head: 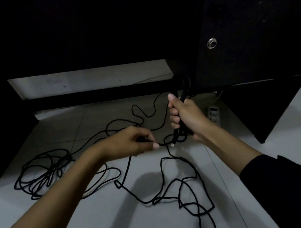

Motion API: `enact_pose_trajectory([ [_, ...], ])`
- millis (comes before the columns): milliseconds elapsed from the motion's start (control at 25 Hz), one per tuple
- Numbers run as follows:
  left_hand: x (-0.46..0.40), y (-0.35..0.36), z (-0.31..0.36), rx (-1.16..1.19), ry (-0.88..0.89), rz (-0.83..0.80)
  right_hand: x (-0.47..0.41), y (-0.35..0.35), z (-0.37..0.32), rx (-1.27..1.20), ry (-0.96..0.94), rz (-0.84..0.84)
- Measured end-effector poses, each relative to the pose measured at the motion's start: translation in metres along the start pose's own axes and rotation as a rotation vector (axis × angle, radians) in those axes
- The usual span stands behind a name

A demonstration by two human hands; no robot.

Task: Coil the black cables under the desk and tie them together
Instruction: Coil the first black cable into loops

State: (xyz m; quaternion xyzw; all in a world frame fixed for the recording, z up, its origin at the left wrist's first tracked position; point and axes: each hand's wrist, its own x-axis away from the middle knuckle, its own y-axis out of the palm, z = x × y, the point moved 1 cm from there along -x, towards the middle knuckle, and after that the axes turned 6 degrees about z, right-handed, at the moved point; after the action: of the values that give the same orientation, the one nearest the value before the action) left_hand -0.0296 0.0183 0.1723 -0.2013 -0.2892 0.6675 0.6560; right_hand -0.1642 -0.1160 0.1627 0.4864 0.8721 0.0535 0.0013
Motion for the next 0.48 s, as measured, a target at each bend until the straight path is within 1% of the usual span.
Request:
enact_pose_trajectory([
  [120,0.0,-0.005,0.015,0.07,0.039,0.012,0.003,0.001,-0.001,0.068,-0.006,-0.055],
  [240,-0.002,-0.009,0.029,0.062,0.119,0.017,0.008,0.003,-0.001,0.162,-0.018,-0.135],
  [280,-0.004,-0.009,0.031,0.083,0.104,0.026,0.009,0.004,-0.001,0.179,-0.023,-0.156],
  [400,-0.006,-0.013,0.031,0.166,-0.031,0.06,0.012,0.01,0.001,0.172,-0.026,-0.194],
  [480,-0.006,-0.02,0.03,0.215,-0.061,0.079,0.013,0.012,0.0,0.161,-0.017,-0.217],
])
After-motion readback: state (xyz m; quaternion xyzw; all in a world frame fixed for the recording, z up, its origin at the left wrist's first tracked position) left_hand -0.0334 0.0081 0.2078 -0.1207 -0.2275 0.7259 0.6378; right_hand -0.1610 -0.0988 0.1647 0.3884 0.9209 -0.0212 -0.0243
